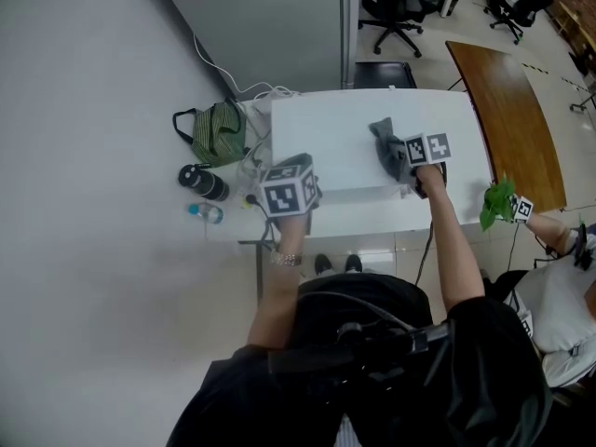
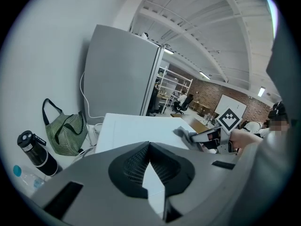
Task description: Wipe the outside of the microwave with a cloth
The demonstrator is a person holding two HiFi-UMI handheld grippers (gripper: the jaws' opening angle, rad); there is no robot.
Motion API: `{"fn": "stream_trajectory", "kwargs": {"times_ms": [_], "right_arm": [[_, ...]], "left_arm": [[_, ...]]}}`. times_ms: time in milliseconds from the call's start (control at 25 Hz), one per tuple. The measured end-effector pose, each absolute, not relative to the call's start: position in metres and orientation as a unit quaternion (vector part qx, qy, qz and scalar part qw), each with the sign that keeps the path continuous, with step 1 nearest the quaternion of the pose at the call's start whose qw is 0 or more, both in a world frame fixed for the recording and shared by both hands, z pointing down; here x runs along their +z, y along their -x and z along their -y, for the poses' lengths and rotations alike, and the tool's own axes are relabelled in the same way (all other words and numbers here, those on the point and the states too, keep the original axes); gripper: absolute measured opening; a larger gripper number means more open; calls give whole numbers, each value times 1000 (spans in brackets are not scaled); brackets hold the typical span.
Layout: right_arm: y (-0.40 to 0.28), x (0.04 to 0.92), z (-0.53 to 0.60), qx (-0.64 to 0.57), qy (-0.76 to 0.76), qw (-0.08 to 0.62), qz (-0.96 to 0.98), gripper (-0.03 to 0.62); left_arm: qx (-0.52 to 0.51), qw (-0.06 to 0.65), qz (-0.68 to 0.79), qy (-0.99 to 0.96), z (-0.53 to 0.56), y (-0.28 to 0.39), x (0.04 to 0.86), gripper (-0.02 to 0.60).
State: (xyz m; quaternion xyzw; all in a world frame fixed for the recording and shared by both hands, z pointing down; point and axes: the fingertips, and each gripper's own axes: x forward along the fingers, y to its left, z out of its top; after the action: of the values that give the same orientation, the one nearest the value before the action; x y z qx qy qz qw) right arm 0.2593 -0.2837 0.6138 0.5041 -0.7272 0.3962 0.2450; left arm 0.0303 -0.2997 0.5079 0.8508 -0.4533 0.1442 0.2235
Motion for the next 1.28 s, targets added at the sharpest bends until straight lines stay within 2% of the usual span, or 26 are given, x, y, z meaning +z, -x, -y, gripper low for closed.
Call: {"fn": "stream_trajectory", "kwargs": {"times_ms": [160, 240, 400, 480, 640, 720, 800, 880, 1080, 1280], "right_arm": [[-294, 613, 274, 406, -522, 233, 713, 38], [-305, 616, 272, 403, -534, 251, 700, 37], [-301, 616, 280, 326, -568, 371, 659, 38], [-260, 604, 289, 305, -548, 368, 687, 38], [-110, 573, 304, 335, -429, 246, 802, 38], [-36, 566, 296, 349, -355, 215, 840, 38], [22, 567, 280, 364, -286, 210, 861, 38], [53, 579, 268, 362, -258, 239, 863, 38], [25, 619, 271, 275, -316, 381, 824, 40], [-34, 620, 268, 286, -353, 379, 807, 40]], "left_arm": [[144, 226, 459, -847, 299, -21, 510, -6], [141, 226, 467, -843, 299, -10, 508, -6], [132, 226, 495, -829, 301, 20, 503, -6], [130, 227, 508, -821, 300, 34, 502, -7], [127, 231, 535, -803, 296, 61, 502, -7], [127, 232, 547, -795, 294, 72, 503, -6], [128, 234, 555, -788, 291, 81, 505, -7], [128, 234, 563, -783, 288, 89, 505, -7], [131, 237, 571, -775, 285, 94, 512, -8], [138, 244, 552, -786, 287, 72, 519, -7]]}}
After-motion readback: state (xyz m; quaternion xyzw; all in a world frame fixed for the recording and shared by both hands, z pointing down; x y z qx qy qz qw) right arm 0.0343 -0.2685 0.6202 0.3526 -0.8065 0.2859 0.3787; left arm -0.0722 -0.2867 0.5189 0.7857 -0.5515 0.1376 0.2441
